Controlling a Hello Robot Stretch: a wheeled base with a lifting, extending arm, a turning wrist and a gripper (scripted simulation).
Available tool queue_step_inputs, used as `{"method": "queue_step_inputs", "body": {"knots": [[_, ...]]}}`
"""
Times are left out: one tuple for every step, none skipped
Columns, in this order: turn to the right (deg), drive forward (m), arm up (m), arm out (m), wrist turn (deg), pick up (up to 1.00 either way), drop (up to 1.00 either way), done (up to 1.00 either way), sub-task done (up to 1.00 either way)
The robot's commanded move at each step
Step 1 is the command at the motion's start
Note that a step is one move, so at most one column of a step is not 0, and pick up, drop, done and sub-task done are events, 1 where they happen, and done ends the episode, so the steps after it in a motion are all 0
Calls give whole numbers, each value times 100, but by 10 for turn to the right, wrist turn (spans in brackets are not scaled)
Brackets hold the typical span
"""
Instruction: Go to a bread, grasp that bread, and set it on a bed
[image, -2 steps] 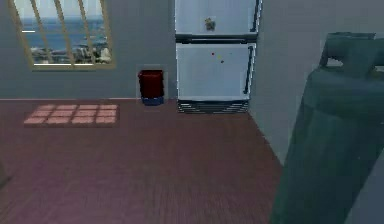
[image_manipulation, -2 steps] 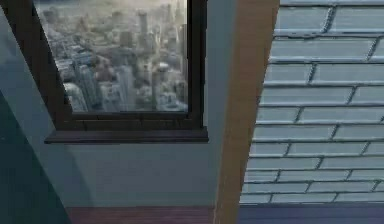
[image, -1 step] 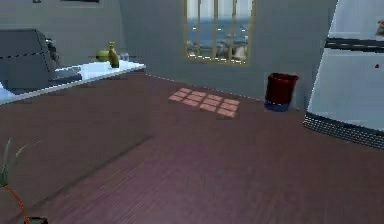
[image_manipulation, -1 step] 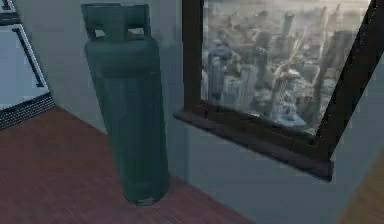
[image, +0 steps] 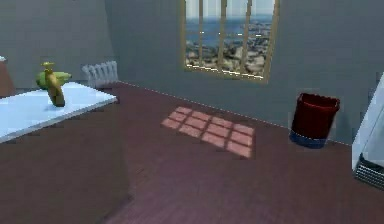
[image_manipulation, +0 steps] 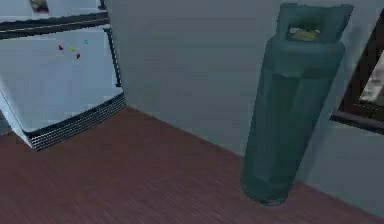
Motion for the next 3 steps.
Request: {"method": "queue_step_inputs", "body": {"knots": [[0,100,0,0,0,0,0,0,0],[-30,0,0,0,0,0,0,0,0],[0,65,0,0,0,0,0,0,0]]}}
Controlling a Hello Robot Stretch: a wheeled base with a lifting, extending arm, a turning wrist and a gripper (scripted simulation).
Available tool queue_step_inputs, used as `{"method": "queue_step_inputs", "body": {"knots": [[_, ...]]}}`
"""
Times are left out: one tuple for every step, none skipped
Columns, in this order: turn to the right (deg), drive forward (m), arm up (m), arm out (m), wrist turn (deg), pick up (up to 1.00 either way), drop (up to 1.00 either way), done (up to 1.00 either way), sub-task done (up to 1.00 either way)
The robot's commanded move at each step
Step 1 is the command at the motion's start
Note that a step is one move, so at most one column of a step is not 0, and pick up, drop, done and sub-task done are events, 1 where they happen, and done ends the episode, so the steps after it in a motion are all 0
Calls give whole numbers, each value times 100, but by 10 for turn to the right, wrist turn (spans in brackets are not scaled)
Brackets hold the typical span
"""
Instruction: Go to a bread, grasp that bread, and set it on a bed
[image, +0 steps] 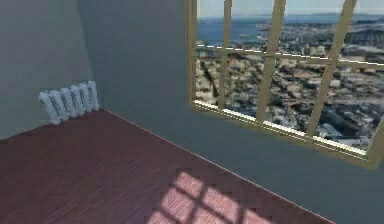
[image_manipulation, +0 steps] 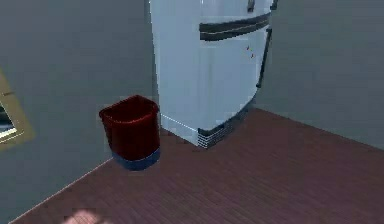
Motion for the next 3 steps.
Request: {"method": "queue_step_inputs", "body": {"knots": [[-450,0,0,0,0,0,0,0,0],[-30,0,0,0,0,0,0,0,0],[0,100,0,0,0,0,0,0,0]]}}
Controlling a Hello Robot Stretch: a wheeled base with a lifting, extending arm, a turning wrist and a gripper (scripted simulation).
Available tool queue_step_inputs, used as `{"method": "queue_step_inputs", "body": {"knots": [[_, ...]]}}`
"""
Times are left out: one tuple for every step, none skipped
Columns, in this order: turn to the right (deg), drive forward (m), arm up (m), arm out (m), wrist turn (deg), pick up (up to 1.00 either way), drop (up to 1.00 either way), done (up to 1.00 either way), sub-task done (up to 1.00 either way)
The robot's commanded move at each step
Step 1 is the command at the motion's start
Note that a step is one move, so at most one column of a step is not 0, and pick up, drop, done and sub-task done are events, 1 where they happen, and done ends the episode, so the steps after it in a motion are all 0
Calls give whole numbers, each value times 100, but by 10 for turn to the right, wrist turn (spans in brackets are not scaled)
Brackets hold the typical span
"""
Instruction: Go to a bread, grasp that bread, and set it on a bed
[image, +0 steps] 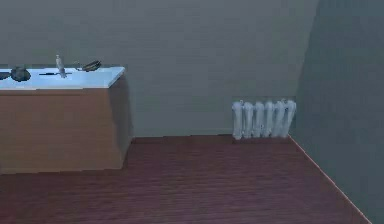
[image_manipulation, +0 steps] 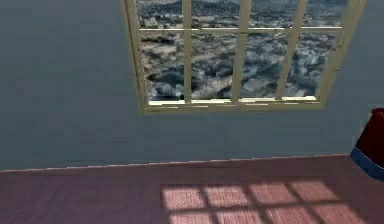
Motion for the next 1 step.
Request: {"method": "queue_step_inputs", "body": {"knots": [[-450,0,0,0,0,0,0,0,0]]}}
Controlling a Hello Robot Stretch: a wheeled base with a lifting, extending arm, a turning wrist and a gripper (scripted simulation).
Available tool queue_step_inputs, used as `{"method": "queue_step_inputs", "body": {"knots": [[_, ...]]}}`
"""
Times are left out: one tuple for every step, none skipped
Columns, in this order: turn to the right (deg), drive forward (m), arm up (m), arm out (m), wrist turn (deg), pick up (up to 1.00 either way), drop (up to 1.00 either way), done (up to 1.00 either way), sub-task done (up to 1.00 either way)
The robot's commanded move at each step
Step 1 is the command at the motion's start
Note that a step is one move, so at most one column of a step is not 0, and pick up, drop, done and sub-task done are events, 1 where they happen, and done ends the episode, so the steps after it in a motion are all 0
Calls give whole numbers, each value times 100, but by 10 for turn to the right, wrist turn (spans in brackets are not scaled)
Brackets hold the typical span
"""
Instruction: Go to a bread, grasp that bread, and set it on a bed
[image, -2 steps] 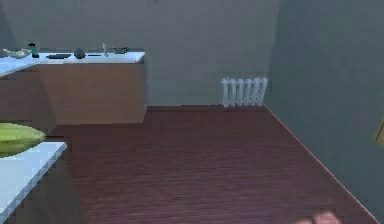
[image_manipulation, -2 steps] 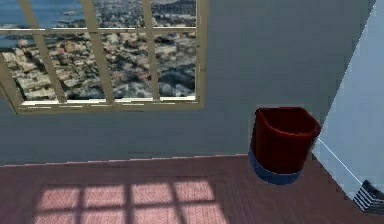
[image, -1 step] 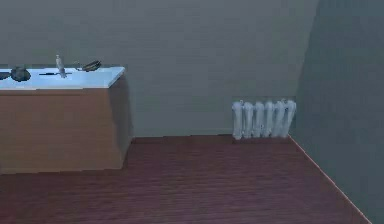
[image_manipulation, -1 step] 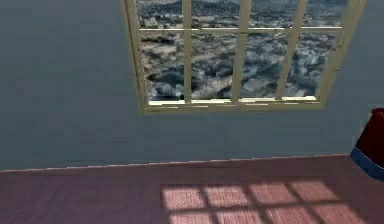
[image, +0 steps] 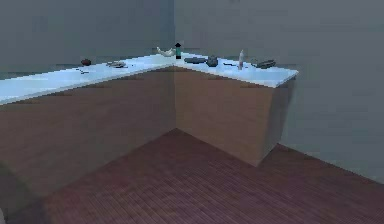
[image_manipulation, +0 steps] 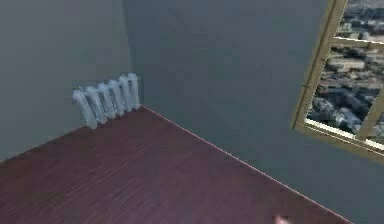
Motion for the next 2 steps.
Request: {"method": "queue_step_inputs", "body": {"knots": [[0,50,0,0,0,0,0,0,0],[-450,0,0,0,0,0,0,0,0]]}}
